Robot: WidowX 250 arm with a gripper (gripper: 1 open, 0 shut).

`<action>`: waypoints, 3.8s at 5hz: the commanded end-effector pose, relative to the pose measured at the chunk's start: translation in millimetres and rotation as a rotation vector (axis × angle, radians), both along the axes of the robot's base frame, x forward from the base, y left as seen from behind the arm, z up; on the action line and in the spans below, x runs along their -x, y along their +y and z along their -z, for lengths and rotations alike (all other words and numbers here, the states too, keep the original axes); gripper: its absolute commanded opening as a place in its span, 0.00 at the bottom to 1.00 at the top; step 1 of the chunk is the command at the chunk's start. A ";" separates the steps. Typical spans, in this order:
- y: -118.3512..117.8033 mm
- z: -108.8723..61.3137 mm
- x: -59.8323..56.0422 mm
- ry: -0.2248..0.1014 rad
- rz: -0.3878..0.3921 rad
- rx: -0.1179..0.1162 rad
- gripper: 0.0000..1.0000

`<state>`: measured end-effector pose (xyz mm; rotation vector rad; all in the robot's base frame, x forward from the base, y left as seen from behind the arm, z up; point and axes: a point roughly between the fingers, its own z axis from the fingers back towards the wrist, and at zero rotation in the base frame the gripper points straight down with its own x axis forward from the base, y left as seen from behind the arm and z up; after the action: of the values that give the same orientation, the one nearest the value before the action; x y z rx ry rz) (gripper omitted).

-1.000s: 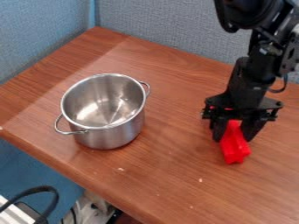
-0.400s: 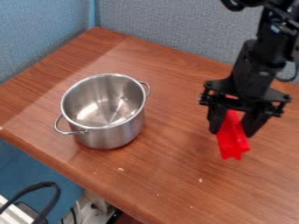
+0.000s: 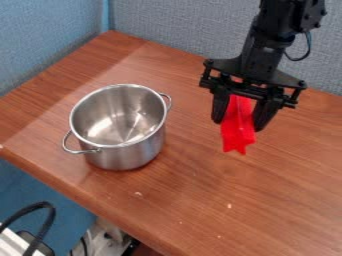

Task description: Put the red object in the metal pot

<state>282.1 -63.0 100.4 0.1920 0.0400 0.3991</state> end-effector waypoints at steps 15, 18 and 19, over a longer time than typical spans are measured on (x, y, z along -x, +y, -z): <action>152.1 19.7 26.5 0.004 -0.143 0.151 1.00; 133.4 21.1 30.2 0.030 -0.088 0.162 0.00; 133.9 14.6 29.3 0.028 -0.058 0.162 0.00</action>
<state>246.0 69.3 70.2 0.0333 0.1676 0.4520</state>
